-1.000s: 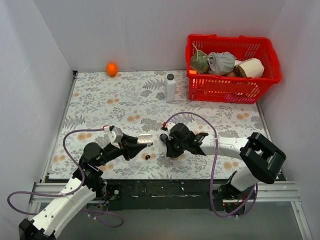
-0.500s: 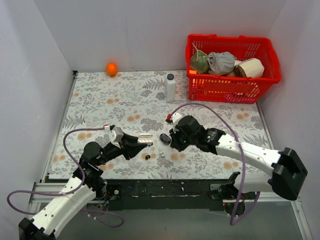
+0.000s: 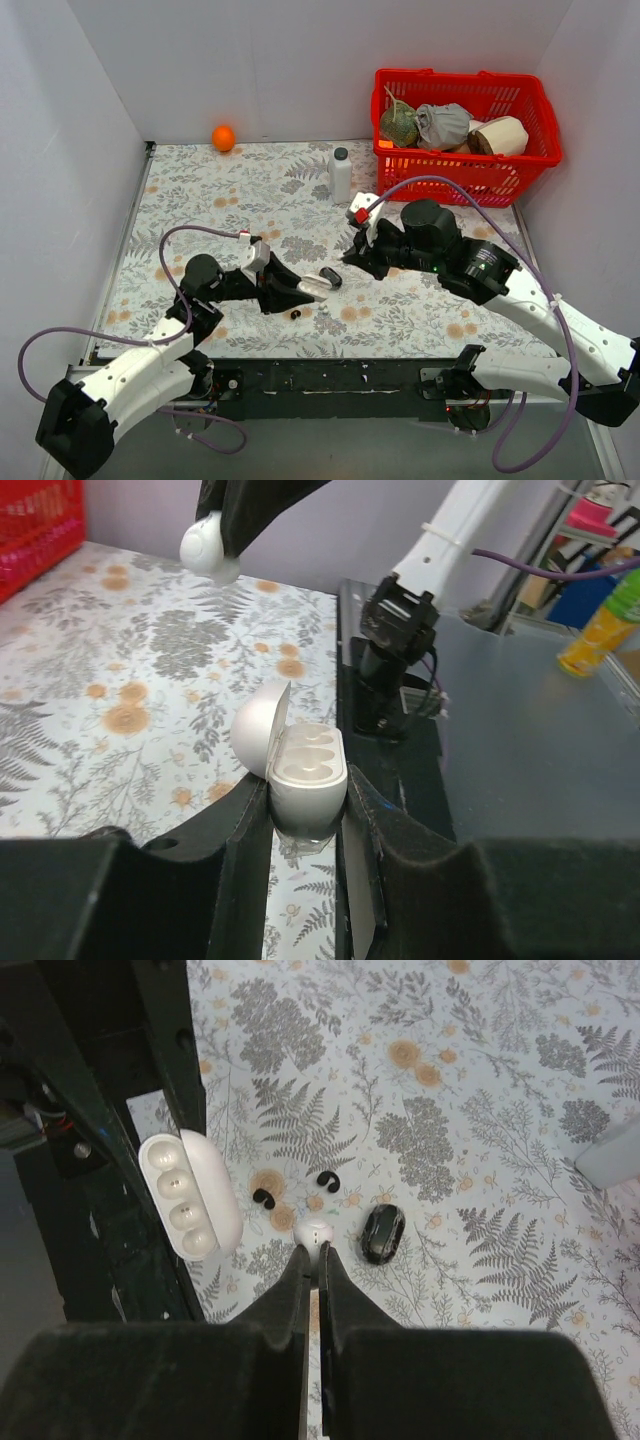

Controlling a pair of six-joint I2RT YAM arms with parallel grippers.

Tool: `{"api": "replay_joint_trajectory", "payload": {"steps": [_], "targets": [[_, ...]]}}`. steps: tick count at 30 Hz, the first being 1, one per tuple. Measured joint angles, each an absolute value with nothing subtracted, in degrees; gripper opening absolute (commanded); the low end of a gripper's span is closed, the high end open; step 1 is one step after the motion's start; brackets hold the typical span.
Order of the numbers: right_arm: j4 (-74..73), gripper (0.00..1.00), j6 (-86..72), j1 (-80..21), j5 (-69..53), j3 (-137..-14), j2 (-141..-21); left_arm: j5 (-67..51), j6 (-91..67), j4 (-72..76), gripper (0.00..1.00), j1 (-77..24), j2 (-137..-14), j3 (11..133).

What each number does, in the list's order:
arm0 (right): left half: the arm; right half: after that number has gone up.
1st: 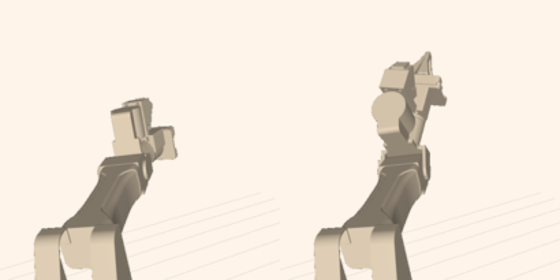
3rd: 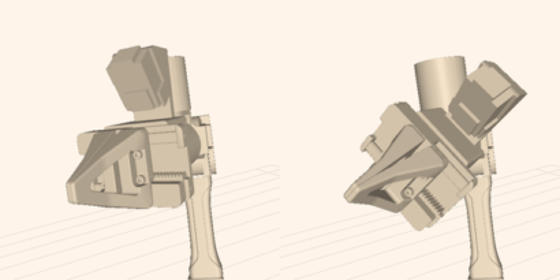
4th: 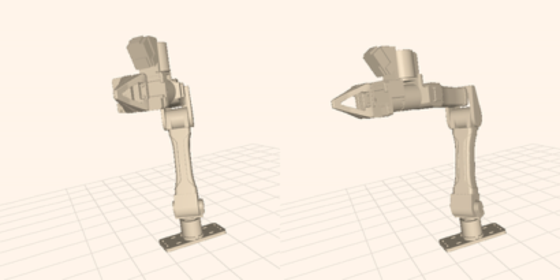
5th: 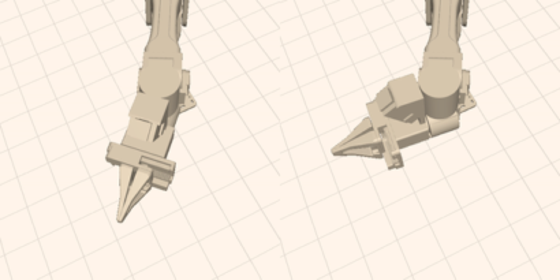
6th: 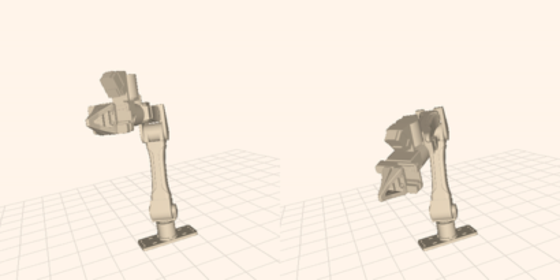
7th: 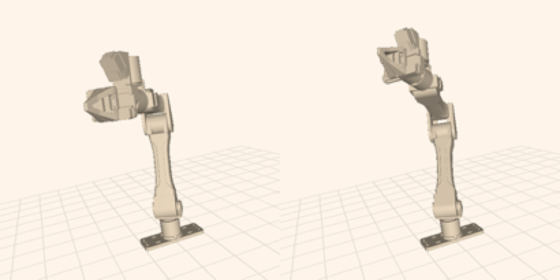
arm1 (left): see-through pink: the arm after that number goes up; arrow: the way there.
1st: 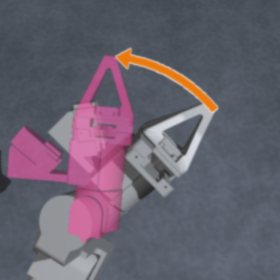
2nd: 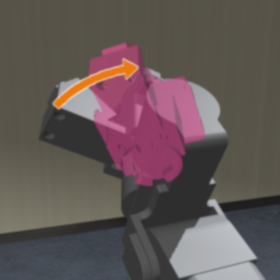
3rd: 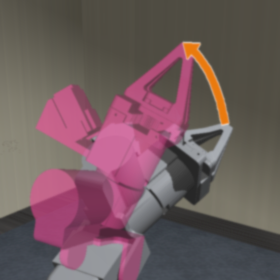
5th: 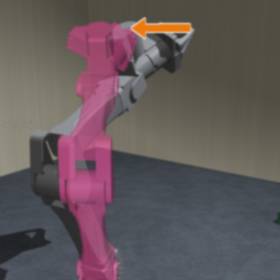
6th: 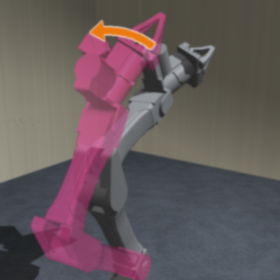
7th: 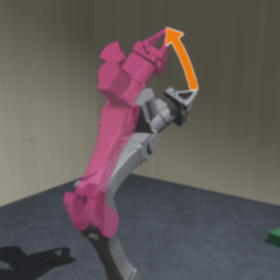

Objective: Insert the wireless bluetooth earbuds into the charging case
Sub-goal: Place the earbud in the charging case.

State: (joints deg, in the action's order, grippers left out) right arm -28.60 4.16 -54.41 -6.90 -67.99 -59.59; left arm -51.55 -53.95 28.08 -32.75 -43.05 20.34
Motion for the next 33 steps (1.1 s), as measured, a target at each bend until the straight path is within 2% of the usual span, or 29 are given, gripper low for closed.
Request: {"api": "replay_joint_trajectory", "payload": {"steps": [8, 17, 33], "targets": [[-33.15, 0.01, 9.41, -54.94, -13.34, -66.85, -56.90, -61.89, -55.66, 32.62, 0.00, -32.75, -50.52, 24.43], [-32.95, 0.01, 10.94, -55.72, -24.03, -66.74, -51.66, -64.49, -55.75, 33.50, 0.00, -32.75, -54.22, 26.02], [-27.57, 0.01, 10.63, -58.00, -24.16, -60.27, -52.23, -64.82, -55.27, 32.56, 0.00, -32.75, -56.45, 28.84]]}}
